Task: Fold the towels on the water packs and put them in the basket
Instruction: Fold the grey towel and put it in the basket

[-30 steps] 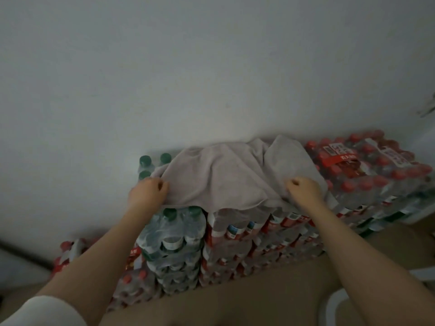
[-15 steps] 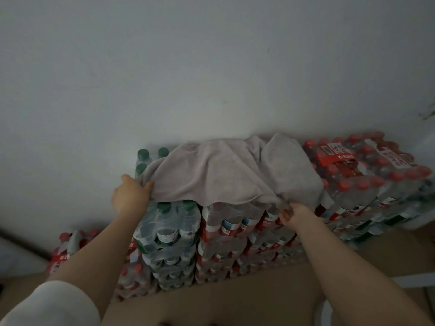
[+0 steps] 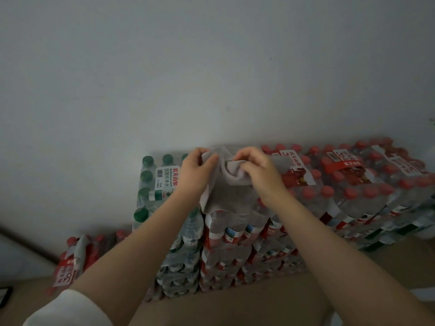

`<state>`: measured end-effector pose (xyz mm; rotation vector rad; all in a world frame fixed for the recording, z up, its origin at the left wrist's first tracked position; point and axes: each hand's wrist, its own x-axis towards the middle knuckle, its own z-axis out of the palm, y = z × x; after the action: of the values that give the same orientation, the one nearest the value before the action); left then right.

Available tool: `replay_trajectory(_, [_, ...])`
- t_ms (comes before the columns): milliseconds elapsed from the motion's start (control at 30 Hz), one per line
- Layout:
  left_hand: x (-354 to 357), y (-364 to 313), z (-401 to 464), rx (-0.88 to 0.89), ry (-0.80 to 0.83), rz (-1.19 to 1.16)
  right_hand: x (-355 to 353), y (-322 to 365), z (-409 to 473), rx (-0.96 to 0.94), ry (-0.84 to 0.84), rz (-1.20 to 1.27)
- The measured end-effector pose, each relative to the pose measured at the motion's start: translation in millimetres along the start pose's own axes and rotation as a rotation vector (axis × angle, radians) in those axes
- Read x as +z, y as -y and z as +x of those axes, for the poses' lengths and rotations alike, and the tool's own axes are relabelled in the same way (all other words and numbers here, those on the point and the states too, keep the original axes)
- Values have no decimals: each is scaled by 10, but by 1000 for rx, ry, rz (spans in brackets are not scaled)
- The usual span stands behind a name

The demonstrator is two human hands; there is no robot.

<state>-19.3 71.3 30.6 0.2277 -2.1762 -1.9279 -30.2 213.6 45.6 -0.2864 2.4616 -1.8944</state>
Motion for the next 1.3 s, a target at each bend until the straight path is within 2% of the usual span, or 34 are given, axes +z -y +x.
replay_trajectory(67, [48,-83,-77,0,35,-114,91,61,-56,-14,92,-8])
replay_trajectory(133, [50,-138,-141,-21,93,-224,92,59,-77,-8,102,42])
replay_trajectory(233, [13,-199,-248,-28,133,-241,45,82,-118,25,185,56])
replay_trajectory(400, [-107,-260,-452,-120,200,-451,19,139,-262,18,355,-138])
replay_trajectory(433, [-140,-258,-475,-117,223,-456,22,148,-290,54,401,-98])
replay_trajectory(500, [-213,-282,-519,-97,275,-453,33,179,-361,161,447,157])
replay_trajectory(567, [-285,-315,-566,-81,323,-469,60,216,-424,227,404,467])
replay_trajectory(600, [-327,-330,-601,-77,351,-471,79,236,-463,229,375,538])
replay_trajectory(700, [-489,-332,-724,-92,441,-476,236,310,-609,211,363,572])
replay_trajectory(800, [-734,-315,-851,-117,439,-485,436,418,-785,161,288,530])
replay_trajectory(967, [-1121,-240,-1066,-147,365,-335,646,611,-1174,43,314,854])
replay_trajectory(1167, [-1293,-215,-1402,-201,602,-407,923,614,-1512,44,286,635])
replay_trajectory(1300, [-1382,-133,-1536,-263,634,-311,996,546,-1697,63,164,573])
